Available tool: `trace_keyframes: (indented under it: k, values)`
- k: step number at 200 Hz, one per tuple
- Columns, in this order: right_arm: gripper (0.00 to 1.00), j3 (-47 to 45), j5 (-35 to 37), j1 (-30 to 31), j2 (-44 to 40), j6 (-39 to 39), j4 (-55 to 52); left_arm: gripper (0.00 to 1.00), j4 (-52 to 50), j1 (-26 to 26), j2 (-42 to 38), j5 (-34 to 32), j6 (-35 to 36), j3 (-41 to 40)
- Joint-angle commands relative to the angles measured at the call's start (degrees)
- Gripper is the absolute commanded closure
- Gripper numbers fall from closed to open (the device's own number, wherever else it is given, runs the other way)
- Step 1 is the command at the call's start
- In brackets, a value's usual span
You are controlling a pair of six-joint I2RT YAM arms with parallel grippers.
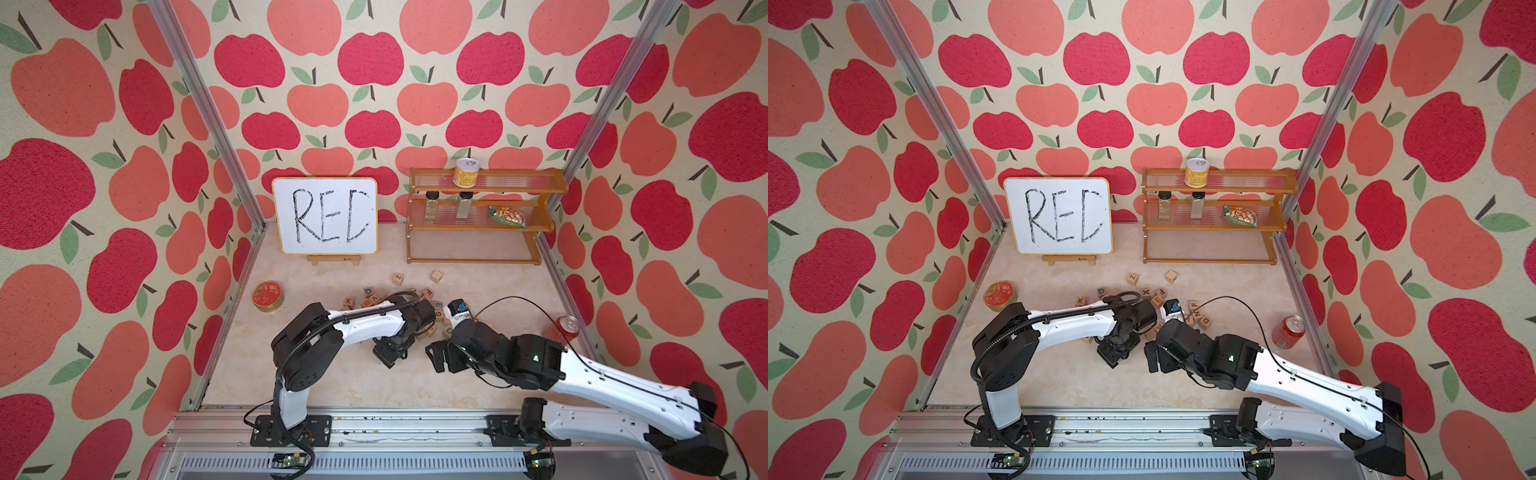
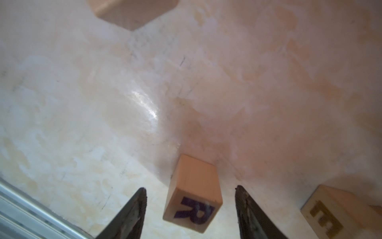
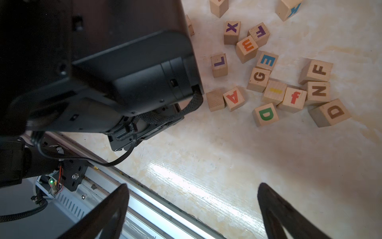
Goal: Assemble the uppercase word "red" with letter blocks
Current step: Place the letter block at the center of the board, then adjust the letter block at the center of the board.
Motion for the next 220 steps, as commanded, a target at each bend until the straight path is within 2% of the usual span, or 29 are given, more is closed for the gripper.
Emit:
trace_keyframes:
  k: [1,8,24,85,114,150,220]
  values:
    - [0.01,-0.8,0.0,1.1,-1.8,0.6,0.0,0.21,-4.4,-0.1,-0.8,-2.0,-2.9,1.0]
    - [0.01,-0.9,0.1,1.3,-2.0,0.7,-0.2,0.10,-4.9,0.0,-1.2,-2.3,-2.6,1.0]
    - [0.01,-1.0,0.0,1.7,-2.5,0.8,-0.7,0.02,-5.1,0.2,-2.7,-2.5,-2.1,0.4]
    - [0.01,-2.2,0.3,2.5,-4.0,1.1,-1.5,0.01,-5.3,1.6,-6.5,-3.6,-0.2,-2.1]
    - [0.01,-2.3,-0.1,2.5,-4.2,0.7,-1.5,0.00,-4.9,3.2,-7.5,-4.2,4.4,-2.3]
    - [0.01,-1.9,-1.7,2.5,-4.0,-0.8,-1.0,0.01,-2.7,4.9,-8.5,-5.9,17.7,-2.0]
    - [0.01,-2.4,-5.8,2.5,-3.8,-3.4,0.6,0.01,3.4,7.4,-12.6,-1.3,46.2,-5.8]
